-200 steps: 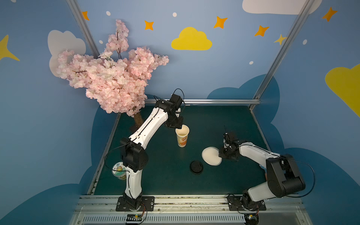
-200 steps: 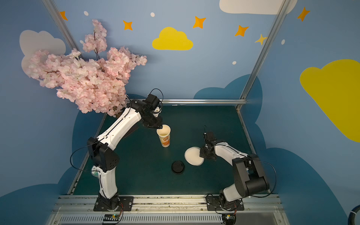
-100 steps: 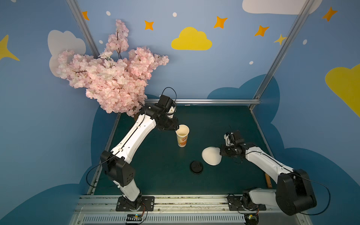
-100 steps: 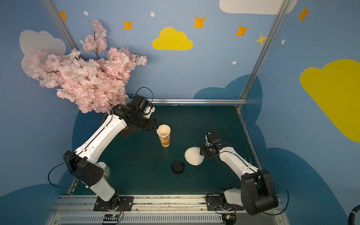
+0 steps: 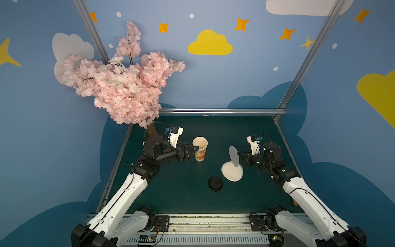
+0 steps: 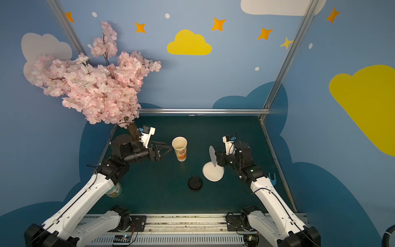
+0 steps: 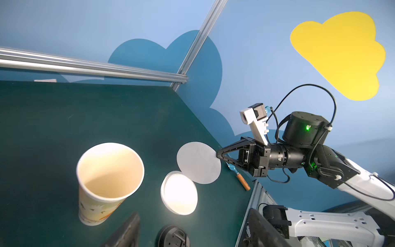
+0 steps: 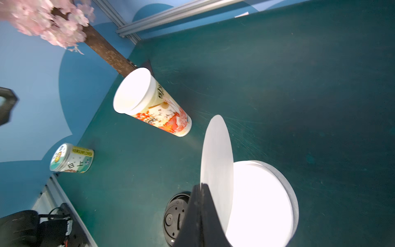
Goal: Put the leak-proof paper on the milk tea cups
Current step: Pick up the leak-proof paper from the center of the board.
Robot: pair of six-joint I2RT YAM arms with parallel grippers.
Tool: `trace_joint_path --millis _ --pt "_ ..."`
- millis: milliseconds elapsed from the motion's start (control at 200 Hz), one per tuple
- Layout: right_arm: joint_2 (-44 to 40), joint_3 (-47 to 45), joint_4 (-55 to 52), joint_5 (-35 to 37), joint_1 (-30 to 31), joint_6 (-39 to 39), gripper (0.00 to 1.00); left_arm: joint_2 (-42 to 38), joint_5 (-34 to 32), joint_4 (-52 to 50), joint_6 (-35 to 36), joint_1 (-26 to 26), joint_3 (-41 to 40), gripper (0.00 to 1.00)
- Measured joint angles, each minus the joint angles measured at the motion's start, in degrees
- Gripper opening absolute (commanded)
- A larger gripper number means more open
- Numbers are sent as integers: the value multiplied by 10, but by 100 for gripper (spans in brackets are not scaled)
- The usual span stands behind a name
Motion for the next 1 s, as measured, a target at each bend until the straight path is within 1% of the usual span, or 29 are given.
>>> trace_joint_path --millis 210,335,491,686,816,1001 --pt "-9 29 48 -67 3 46 0 67 77 151 -55 -4 -50 77" --pt "-4 49 93 -105 18 88 0 112 103 200 -75 -13 -66 78" --pt "28 101 141 -134 62 129 0 126 119 263 -92 -17 -81 80" --pt "73 155 186 -153 120 154 0 128 125 345 -107 -12 -100 83" --pt "99 167 218 -160 142 168 0 140 138 433 -144 6 -124 86" --pt "131 171 254 -176 156 189 0 184 165 574 -224 35 -137 86"
